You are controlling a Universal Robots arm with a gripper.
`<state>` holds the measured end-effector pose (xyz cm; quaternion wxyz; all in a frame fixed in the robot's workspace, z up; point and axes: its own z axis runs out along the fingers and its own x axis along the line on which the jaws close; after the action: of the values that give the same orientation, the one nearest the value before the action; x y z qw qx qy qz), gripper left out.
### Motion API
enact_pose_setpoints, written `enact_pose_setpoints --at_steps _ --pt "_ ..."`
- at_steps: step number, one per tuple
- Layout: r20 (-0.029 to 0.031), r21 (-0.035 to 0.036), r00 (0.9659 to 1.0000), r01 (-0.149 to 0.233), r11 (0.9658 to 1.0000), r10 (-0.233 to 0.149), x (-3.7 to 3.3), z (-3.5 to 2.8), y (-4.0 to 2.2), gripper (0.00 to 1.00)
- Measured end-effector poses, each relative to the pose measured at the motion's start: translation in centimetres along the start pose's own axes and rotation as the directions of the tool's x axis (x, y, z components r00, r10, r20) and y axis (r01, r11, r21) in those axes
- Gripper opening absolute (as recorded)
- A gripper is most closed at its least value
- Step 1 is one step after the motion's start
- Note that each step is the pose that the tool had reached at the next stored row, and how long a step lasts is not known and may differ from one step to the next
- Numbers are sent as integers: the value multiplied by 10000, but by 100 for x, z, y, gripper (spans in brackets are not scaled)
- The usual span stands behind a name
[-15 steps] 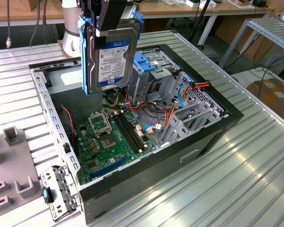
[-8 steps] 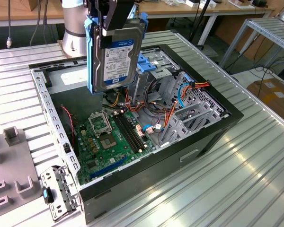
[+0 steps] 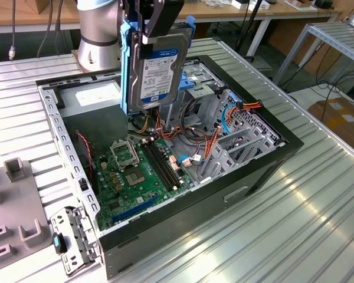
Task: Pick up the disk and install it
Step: 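Insert the disk into the insertion slot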
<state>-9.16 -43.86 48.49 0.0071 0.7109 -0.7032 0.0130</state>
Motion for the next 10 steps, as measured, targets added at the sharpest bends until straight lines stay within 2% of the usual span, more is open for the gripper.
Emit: enact_pose_setpoints --at_steps 6,10 --pt "-8 -1 10000 0 10000 0 2 7 -138 37" --pt "-8 -1 10000 1 10000 -1 10 8 -158 37"
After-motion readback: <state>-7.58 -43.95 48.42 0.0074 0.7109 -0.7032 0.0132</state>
